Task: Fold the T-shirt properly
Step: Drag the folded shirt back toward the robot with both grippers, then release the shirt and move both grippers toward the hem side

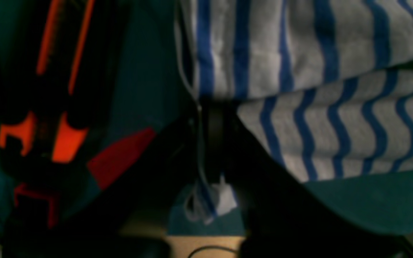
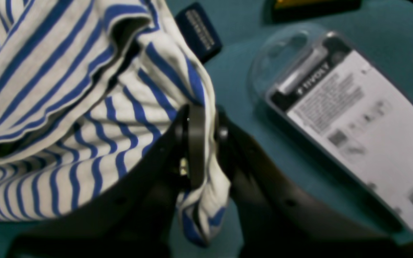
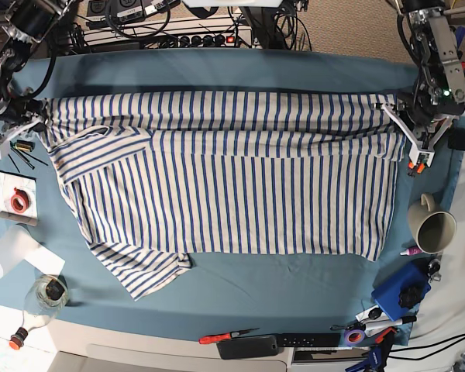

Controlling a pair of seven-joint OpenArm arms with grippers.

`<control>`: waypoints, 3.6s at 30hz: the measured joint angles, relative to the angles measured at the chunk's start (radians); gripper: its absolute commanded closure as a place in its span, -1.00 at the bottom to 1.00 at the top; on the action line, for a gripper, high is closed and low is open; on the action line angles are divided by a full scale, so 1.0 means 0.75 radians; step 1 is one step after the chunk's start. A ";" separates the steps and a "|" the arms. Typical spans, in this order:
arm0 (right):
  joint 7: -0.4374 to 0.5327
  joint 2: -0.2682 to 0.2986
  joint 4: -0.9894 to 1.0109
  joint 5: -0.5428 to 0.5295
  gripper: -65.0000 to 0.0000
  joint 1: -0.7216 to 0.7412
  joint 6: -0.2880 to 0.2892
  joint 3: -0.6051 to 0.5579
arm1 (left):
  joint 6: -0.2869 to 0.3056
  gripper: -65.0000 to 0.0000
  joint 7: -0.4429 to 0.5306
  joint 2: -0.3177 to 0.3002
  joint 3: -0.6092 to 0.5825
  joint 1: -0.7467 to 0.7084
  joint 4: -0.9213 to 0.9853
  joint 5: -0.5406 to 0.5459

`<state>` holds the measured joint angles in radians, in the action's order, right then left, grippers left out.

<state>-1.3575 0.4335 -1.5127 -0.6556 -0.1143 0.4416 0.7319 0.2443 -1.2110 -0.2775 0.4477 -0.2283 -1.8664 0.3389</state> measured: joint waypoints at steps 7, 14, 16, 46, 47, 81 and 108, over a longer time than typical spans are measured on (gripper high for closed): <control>0.010 -0.010 -0.069 0.028 1.00 -0.095 -0.010 0.000 | 0.000 1.00 -0.001 0.000 0.000 -0.046 -0.048 0.009; 0.016 -0.014 -0.069 0.028 1.00 -0.122 -0.021 0.000 | 0.000 1.00 -0.001 -0.001 0.000 -0.046 -0.049 0.009; 0.022 -0.014 -0.069 0.029 1.00 -0.122 -0.030 0.000 | 0.000 1.00 -0.001 0.000 0.000 -0.056 -0.050 0.009; -0.045 0.002 -0.077 0.065 0.32 -0.126 0.011 0.001 | -0.056 0.31 0.060 -0.011 0.010 -0.082 -0.209 -0.230; -0.045 0.002 -0.077 0.082 0.26 -0.127 0.011 0.001 | -0.056 0.31 0.060 -0.011 0.010 -0.082 -0.209 -0.227; 0.156 0.045 -0.386 0.076 0.20 -0.053 -0.046 0.231 | -0.167 0.31 0.302 -0.011 0.010 0.014 -0.287 -0.149; 0.360 0.046 -0.018 0.416 0.20 0.417 -0.102 -0.335 | 0.094 0.31 0.534 -0.007 0.010 0.343 0.125 0.145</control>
<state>-1.0878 0.4679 -1.5265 -0.3439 0.1986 0.3653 0.4808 0.3145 -0.8104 -0.2829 0.4553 0.0292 -1.7725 0.4480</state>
